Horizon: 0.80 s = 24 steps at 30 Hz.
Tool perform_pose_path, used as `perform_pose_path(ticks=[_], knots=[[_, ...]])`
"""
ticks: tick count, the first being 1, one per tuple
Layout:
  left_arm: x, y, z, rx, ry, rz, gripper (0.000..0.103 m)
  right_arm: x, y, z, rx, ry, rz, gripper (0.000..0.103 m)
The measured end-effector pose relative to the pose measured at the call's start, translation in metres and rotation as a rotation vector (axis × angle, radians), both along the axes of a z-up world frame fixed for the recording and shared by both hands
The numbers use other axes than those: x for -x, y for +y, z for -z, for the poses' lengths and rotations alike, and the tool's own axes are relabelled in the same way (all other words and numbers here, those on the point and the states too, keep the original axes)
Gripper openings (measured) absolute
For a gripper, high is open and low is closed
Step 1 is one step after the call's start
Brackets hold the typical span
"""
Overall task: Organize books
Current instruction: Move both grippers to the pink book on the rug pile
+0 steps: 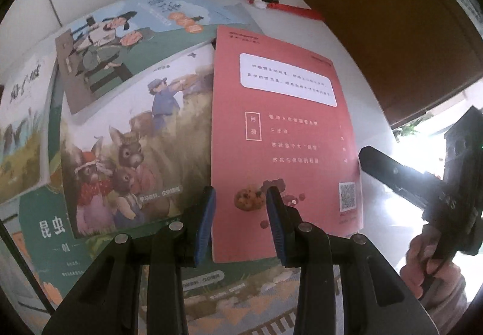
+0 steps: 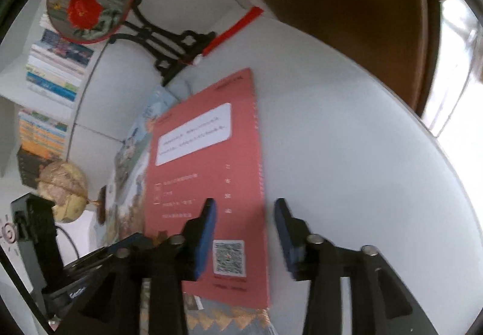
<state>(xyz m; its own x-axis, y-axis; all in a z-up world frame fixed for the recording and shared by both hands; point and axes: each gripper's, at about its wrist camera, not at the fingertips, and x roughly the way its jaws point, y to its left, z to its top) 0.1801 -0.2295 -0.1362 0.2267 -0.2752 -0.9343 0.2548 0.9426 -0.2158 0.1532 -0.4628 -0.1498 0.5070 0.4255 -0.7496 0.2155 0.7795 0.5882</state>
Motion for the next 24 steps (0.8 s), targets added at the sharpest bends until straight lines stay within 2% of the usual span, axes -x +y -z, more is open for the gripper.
perform_pose_path(ticks=[2,4,6,10,11,12,13,14,15,16,17,18,19,21,24], knots=[[-0.002,0.002,0.004,-0.015,0.019,-0.004,0.032,-0.003,0.002,0.003,-0.051,-0.015,-0.031,0.058],[-0.002,0.002,0.003,-0.035,0.015,0.007,0.032,-0.004,0.002,0.005,-0.115,-0.024,-0.046,0.063],[-0.003,0.0,0.003,-0.069,0.009,0.024,0.032,-0.001,-0.002,0.004,-0.173,-0.047,-0.057,0.063],[-0.003,0.001,0.003,-0.082,0.001,0.035,0.032,0.014,-0.012,-0.01,-0.347,-0.172,-0.105,0.063],[-0.003,0.0,0.003,-0.085,-0.002,0.037,0.033,0.017,-0.011,-0.011,-0.362,-0.173,-0.128,0.059],[-0.002,-0.001,0.003,-0.09,-0.006,0.041,0.033,0.017,-0.008,-0.009,-0.427,-0.166,-0.165,0.058],[-0.002,-0.002,0.003,-0.094,-0.01,0.045,0.033,0.018,-0.001,-0.004,-0.494,-0.146,-0.199,0.053],[-0.002,-0.002,0.003,-0.096,-0.013,0.047,0.033,0.019,0.01,-0.002,-0.481,-0.125,-0.229,0.046],[-0.002,-0.002,0.003,-0.097,-0.017,0.05,0.033,0.019,0.022,-0.004,-0.379,-0.115,-0.25,0.044],[-0.002,-0.002,0.003,-0.098,-0.018,0.053,0.033,0.019,0.03,-0.004,-0.335,-0.112,-0.262,0.038],[-0.002,-0.003,0.004,-0.099,-0.018,0.057,0.033,0.017,0.035,0.0,-0.347,-0.102,-0.251,0.035],[-0.002,-0.002,0.003,-0.098,-0.017,0.059,0.033,0.017,0.036,0.003,-0.356,-0.09,-0.215,0.035],[-0.002,-0.002,0.003,-0.096,-0.016,0.059,0.033,0.018,0.036,0.002,-0.32,-0.089,-0.188,0.035],[-0.002,-0.003,0.003,-0.099,-0.019,0.064,0.033,0.022,0.032,-0.004,-0.156,-0.07,-0.121,0.035],[0.0,-0.003,0.002,-0.104,-0.024,0.07,0.034,0.03,0.021,-0.004,-0.073,-0.033,-0.064,0.042]])
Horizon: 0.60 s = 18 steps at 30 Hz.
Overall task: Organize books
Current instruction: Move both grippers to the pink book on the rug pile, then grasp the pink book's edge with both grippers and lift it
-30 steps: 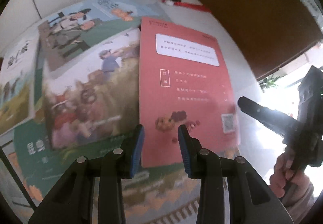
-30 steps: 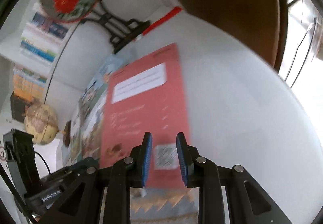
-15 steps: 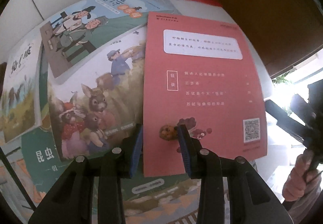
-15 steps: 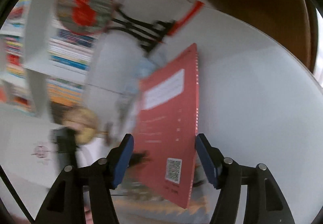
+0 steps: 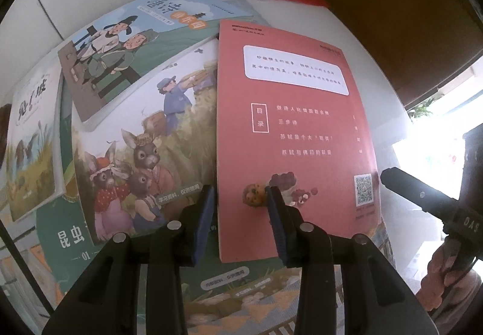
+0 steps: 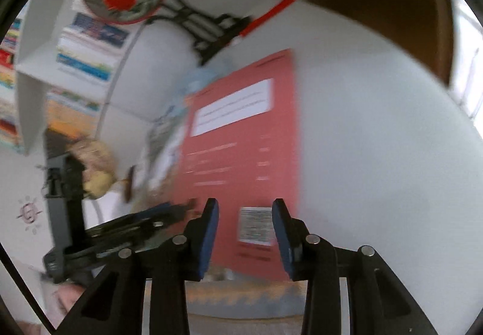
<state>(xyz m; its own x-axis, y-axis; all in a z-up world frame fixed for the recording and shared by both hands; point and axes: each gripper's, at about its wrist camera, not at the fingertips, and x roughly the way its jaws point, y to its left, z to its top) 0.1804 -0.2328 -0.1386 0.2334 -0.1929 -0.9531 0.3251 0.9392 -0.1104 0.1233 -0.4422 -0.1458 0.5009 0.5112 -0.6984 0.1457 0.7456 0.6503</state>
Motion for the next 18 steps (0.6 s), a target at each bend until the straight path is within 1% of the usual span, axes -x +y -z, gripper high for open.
perform_pose_path(ticks=[1,3,5,7,8,9,10,11,13,15,18], knots=[[0.0,0.0,0.0,0.001,0.0,0.0,0.034,0.0,-0.003,0.002,-0.005,0.01,0.004,0.047],[0.0,0.0,0.0,0.003,0.001,0.0,0.034,0.001,-0.009,0.006,-0.003,0.034,0.0,0.047],[-0.001,0.0,0.0,0.004,0.001,0.002,0.035,0.002,-0.011,0.006,0.005,0.024,0.003,0.047],[0.0,-0.001,0.0,-0.004,-0.005,0.01,0.038,0.0,-0.013,0.007,-0.024,0.024,-0.002,0.047],[0.001,-0.002,0.0,-0.009,-0.008,0.018,0.038,-0.003,-0.014,0.012,-0.072,0.029,-0.025,0.051],[0.0,-0.003,0.0,-0.014,-0.009,0.026,0.039,-0.003,-0.013,0.013,-0.099,0.024,-0.041,0.056],[0.001,-0.003,0.001,-0.018,-0.009,0.034,0.039,-0.004,-0.011,0.01,-0.113,0.007,-0.058,0.065],[0.0,-0.003,0.001,-0.019,-0.008,0.037,0.039,-0.006,-0.009,0.01,-0.123,0.001,-0.07,0.072],[-0.002,-0.001,0.002,-0.019,-0.004,0.037,0.039,-0.008,-0.01,0.01,-0.172,-0.01,-0.077,0.074],[-0.004,0.003,0.002,0.001,0.002,0.031,0.039,-0.004,-0.015,0.01,-0.235,-0.046,-0.086,0.074],[-0.004,0.005,0.002,-0.005,-0.005,0.034,0.039,-0.001,-0.017,0.01,-0.294,-0.074,-0.114,0.074]])
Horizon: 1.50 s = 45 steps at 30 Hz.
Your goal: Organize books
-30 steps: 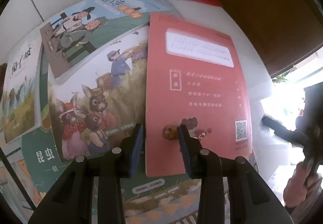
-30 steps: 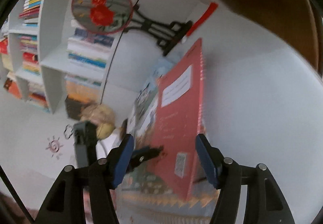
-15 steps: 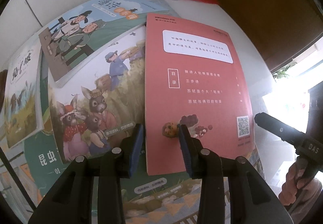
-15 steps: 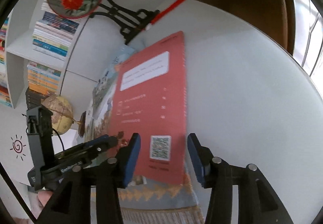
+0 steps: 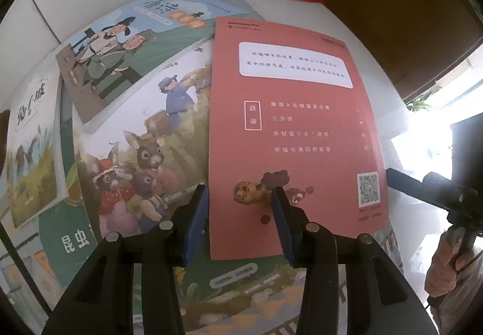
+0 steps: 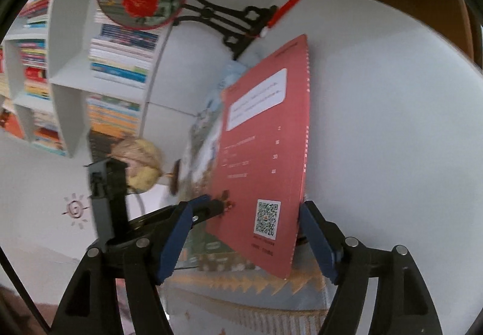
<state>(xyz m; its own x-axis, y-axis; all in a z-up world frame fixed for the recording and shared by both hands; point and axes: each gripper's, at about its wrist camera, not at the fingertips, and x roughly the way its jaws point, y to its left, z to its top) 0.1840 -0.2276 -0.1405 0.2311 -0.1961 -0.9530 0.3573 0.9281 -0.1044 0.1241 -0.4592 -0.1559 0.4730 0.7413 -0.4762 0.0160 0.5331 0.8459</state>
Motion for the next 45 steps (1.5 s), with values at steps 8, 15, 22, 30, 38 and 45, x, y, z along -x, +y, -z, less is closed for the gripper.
perform_pose_path(ticks=[8,15,22,30,38,45], knots=[[0.003,0.004,0.0,-0.025,-0.026,-0.007,0.043,0.013,0.011,0.005,-0.035,0.001,-0.064,0.071],[0.012,0.014,-0.004,-0.03,-0.037,-0.027,0.043,0.013,0.009,0.007,-0.17,-0.041,-0.036,0.071],[0.017,0.018,-0.006,-0.02,-0.042,-0.039,0.043,0.005,0.033,0.006,-0.204,-0.046,-0.082,0.065],[0.022,0.026,-0.011,0.015,-0.006,-0.082,0.044,-0.001,0.06,-0.003,0.077,-0.015,-0.003,0.009],[0.042,0.079,-0.035,0.087,0.024,-0.177,0.042,0.01,0.078,-0.078,0.282,-0.133,-0.031,0.01],[0.075,0.156,-0.067,0.157,0.009,-0.266,0.042,0.026,0.162,-0.163,0.783,-0.205,-0.261,0.01]])
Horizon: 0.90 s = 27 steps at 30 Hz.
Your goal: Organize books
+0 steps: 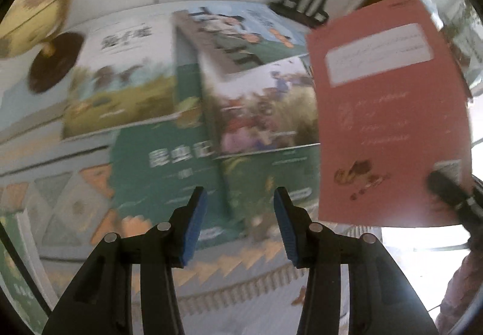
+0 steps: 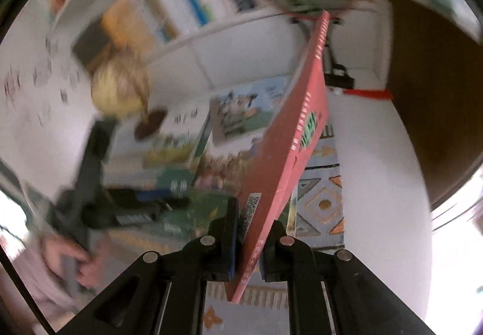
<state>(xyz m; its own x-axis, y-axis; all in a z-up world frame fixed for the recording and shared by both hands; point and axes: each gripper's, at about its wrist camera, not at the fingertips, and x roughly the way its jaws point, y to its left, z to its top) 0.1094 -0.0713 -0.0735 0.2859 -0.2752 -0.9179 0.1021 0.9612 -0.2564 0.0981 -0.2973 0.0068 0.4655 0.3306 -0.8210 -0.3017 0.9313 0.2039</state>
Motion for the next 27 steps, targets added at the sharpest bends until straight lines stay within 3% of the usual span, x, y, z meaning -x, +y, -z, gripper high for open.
perform_pose_path(ticks=[2,6,8,13,15,17,22,24,27], knots=[[0.005,0.019,0.0,-0.005,-0.003,-0.021,0.043,0.006,0.04,0.001,0.163,-0.003,-0.04,0.009],[0.026,0.077,0.008,-0.009,0.03,-0.121,0.043,0.02,0.113,0.021,0.252,0.027,-0.089,0.006],[0.034,0.1,0.014,-0.012,0.049,-0.16,0.043,0.036,0.156,0.032,0.387,-0.023,-0.158,0.01],[0.058,0.151,0.03,0.0,0.096,-0.246,0.043,0.058,0.218,0.076,0.409,0.06,-0.236,0.012],[0.063,0.159,0.035,0.007,0.106,-0.256,0.043,0.062,0.234,0.09,0.429,0.068,-0.234,0.019],[0.065,0.16,0.039,0.002,0.11,-0.256,0.043,0.064,0.242,0.101,0.401,0.107,-0.24,0.034],[0.067,0.151,0.045,-0.006,0.122,-0.237,0.043,0.058,0.231,0.108,0.048,0.297,-0.258,0.034],[0.064,0.145,0.046,0.011,0.122,-0.237,0.044,0.058,0.216,0.102,-0.009,0.298,-0.256,0.035],[0.062,0.133,0.048,0.028,0.116,-0.236,0.044,0.057,0.184,0.095,-0.019,0.253,-0.219,0.046]])
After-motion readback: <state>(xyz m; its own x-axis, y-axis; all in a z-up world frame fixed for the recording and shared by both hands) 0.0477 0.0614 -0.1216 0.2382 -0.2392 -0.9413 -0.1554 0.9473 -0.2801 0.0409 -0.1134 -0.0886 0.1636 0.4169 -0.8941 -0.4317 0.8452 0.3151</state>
